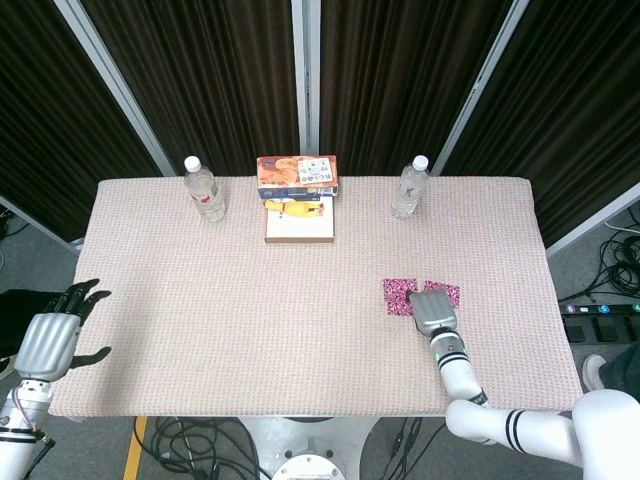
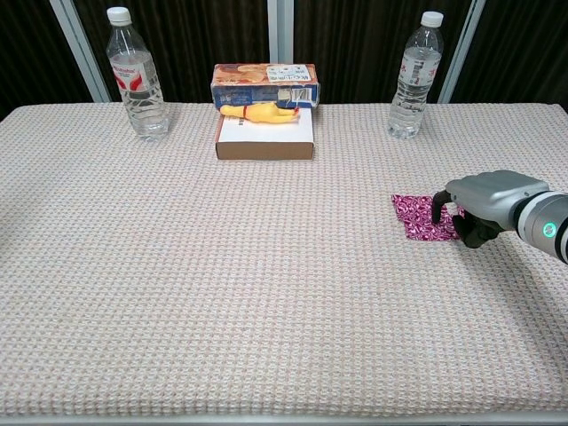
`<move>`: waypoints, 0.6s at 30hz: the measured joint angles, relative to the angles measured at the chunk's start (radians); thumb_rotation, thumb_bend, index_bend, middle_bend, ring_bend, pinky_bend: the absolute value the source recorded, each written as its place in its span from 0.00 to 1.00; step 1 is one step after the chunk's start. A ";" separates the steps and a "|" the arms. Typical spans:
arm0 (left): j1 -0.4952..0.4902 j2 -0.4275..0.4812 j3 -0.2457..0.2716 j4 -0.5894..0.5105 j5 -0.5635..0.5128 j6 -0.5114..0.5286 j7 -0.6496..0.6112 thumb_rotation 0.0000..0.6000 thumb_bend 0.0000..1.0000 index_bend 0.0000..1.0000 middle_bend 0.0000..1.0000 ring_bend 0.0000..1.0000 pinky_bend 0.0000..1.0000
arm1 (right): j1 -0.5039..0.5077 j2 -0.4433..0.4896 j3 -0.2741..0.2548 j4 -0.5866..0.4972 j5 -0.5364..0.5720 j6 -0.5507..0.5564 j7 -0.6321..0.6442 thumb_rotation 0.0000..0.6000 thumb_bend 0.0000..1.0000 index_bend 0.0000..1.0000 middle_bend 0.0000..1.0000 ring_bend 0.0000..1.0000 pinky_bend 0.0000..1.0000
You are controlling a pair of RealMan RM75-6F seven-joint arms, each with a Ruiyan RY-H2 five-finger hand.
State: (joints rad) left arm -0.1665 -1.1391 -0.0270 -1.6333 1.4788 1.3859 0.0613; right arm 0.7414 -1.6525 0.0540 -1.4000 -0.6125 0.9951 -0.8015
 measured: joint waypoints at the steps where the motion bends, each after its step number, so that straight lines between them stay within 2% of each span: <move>1: 0.000 0.000 0.000 0.000 0.000 0.000 0.000 1.00 0.05 0.26 0.22 0.13 0.26 | -0.002 0.002 -0.003 -0.007 -0.002 0.004 -0.003 1.00 0.72 0.33 1.00 1.00 1.00; 18: 0.000 0.002 0.000 -0.002 0.002 0.000 -0.005 1.00 0.05 0.26 0.22 0.13 0.26 | -0.028 0.025 -0.043 -0.098 -0.031 0.049 -0.029 1.00 0.72 0.33 1.00 1.00 1.00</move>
State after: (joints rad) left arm -0.1666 -1.1367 -0.0265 -1.6355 1.4804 1.3863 0.0565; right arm 0.7138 -1.6276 0.0109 -1.4981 -0.6437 1.0441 -0.8303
